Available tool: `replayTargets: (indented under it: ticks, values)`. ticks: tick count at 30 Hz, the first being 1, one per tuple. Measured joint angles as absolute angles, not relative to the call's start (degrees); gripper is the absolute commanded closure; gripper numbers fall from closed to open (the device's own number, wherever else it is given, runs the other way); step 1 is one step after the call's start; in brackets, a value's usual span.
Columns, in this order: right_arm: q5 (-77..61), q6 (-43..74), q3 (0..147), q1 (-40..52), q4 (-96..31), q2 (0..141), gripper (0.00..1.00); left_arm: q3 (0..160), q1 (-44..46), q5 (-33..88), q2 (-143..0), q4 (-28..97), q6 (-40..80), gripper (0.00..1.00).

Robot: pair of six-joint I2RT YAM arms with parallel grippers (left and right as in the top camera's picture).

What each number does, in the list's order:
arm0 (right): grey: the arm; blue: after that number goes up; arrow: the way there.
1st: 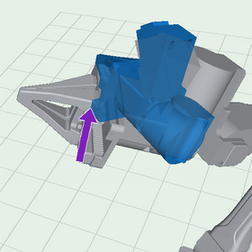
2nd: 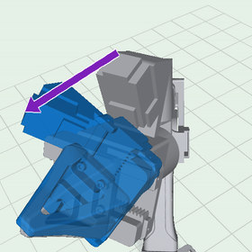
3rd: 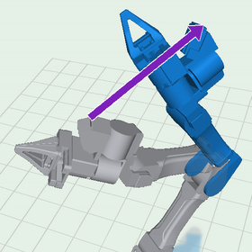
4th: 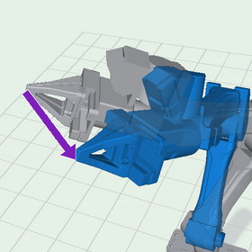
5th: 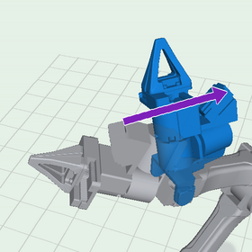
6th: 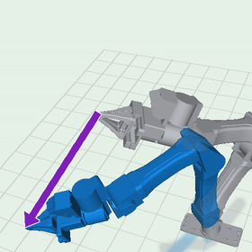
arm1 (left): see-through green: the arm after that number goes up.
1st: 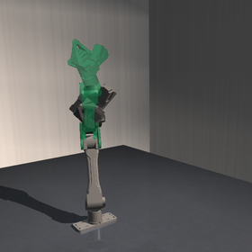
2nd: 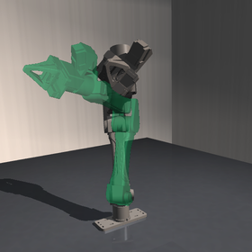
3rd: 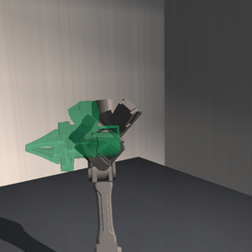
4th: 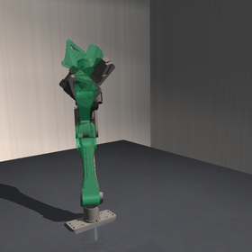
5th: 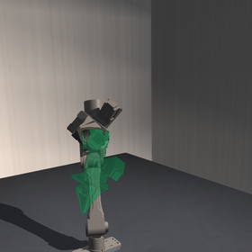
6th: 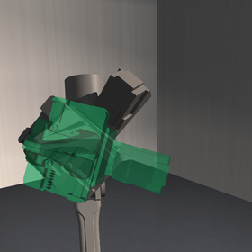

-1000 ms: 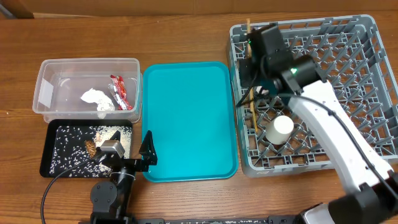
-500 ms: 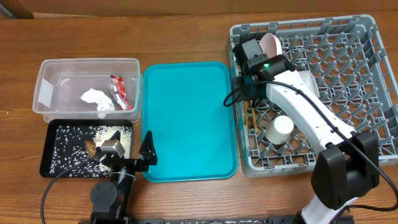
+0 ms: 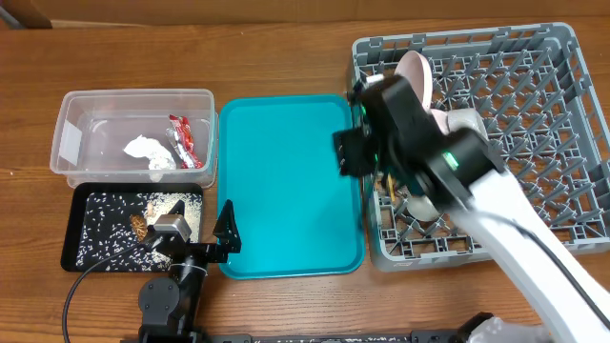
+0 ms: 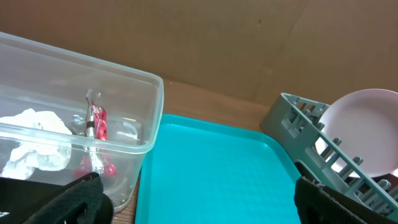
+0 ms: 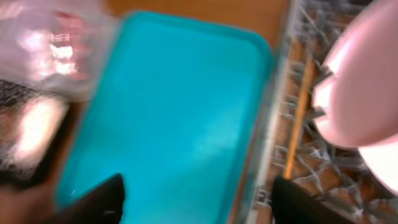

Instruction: Sort waste into correct bins and load items into the dishwasher

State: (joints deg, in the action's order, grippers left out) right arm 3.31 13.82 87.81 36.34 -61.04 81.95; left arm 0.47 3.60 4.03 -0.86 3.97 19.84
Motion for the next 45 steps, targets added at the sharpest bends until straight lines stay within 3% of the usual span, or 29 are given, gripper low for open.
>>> replayTargets:
  ticks: [7, 15, 23, 28, 37, 45]
  values:
    - [1.65, 13.45, 88.18, 42.13, -62.57, 71.29, 0.0, 0.47, 3.6, 4.03, -0.86, 3.97, 19.84, 0.0]
    - [0.89, 13.45, 88.18, 42.41, -69.67, 70.41, 0.0, 0.47, 3.6, 4.03, -0.86, 3.97, 19.81, 0.0]
    - [10.48, 12.95, 88.18, 42.24, -64.38, 64.23, 0.0, 0.47, 3.6, 4.03, -0.86, 3.97, 19.84, 0.0]
    - [13.72, 7.64, 86.65, 39.0, -52.12, 57.45, 0.0, 0.47, 3.6, 4.03, -0.86, 3.95, 19.84, 0.0]
    - [4.64, 3.84, 63.4, 25.54, -35.94, 45.71, 0.0, 0.47, 3.6, 4.03, -0.86, 3.97, 19.84, 0.0]
    - [1.23, 5.91, 44.23, 20.25, -33.98, 31.03, 0.0, 0.47, 3.6, 4.03, -0.86, 3.97, 19.84, 0.0]
